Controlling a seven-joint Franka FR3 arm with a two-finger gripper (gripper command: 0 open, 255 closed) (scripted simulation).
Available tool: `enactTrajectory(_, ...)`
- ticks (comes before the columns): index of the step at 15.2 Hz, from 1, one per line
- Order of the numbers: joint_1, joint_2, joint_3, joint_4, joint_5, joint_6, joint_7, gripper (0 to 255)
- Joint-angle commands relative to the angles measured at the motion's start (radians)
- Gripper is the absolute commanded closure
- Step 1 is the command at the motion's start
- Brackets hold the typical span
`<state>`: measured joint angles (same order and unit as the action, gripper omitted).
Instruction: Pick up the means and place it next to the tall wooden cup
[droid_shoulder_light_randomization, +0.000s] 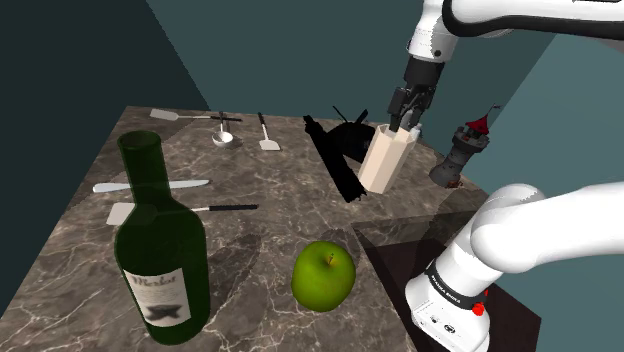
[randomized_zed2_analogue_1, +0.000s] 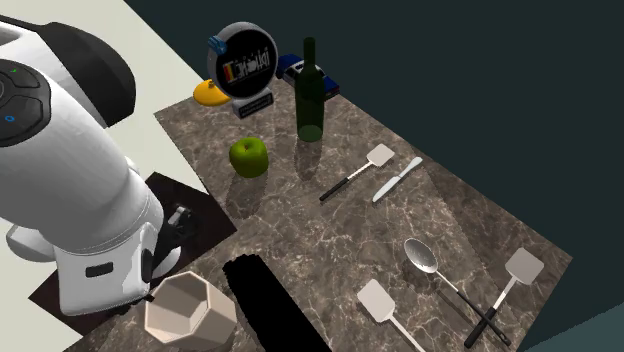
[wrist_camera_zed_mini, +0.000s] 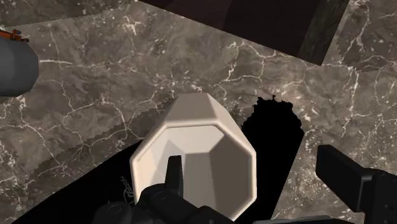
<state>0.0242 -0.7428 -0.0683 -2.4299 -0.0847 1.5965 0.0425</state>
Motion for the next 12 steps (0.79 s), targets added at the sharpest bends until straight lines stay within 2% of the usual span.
enactTrajectory(1, 0.000, 0.000, 0.000, 0.000, 0.000, 0.000, 0.000, 0)
enactTrajectory(12, 0.141, 0.335, 0.076, 0.131, 0.052, 0.208, -0.104, 0)
